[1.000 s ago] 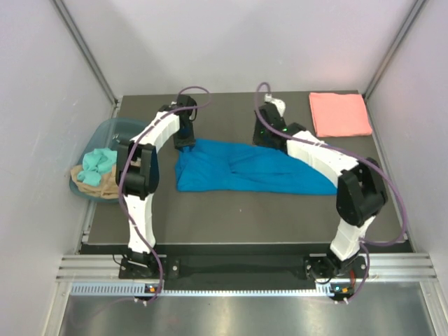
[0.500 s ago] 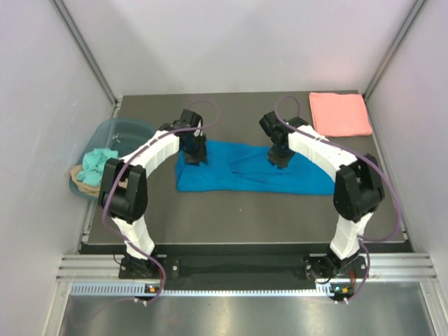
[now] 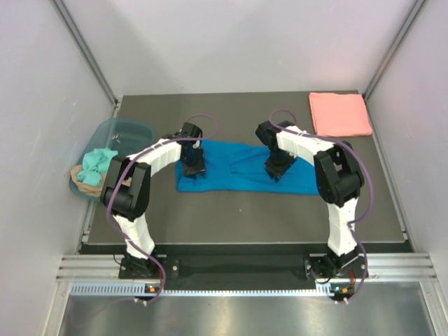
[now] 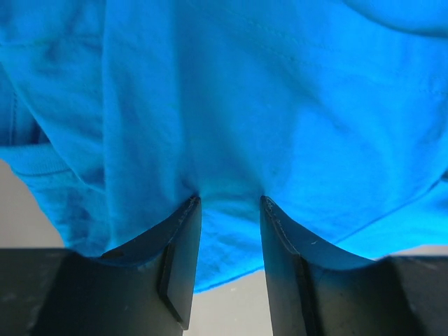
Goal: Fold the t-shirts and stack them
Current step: Fold the tshirt
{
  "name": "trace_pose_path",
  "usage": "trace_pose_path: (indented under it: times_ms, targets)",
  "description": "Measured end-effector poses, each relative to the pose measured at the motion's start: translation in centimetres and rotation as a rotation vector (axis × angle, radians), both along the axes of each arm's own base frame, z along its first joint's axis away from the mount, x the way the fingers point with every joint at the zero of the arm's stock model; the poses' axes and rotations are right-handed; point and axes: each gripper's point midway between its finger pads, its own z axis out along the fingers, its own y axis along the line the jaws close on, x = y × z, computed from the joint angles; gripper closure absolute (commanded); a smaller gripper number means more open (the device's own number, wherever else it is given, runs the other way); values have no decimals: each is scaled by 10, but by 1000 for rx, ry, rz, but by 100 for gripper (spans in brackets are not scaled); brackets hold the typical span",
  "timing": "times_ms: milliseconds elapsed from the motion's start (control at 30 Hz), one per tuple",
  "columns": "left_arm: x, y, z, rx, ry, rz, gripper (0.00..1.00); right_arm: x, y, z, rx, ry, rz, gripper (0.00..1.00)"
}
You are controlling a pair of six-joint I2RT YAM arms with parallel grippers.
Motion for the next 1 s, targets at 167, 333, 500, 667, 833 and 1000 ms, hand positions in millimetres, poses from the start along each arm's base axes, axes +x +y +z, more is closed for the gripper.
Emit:
trace_pose_path:
  times_ms: [167,333,500,667,833,1000]
  targets:
    - [3,4,-5,16,-11,10,55,8,-6,2,9,-9,-38,71]
    - [3,5,-8,16,-17,12,55,11,-12,1,18,-5,-65,71]
    - [4,4,-8,15,-18,15,55,11,-14,-5,14,11,-75,71]
    - [4,4,-8,15,-20,15,55,16,-13,-6,25,13,-81,71]
    - [4,4,-8,14,-21,15,55,19,-15,-6,28,8,-91,72]
    - [4,4,-8,14,-21,15,55,19,-17,-7,26,12,-100,75]
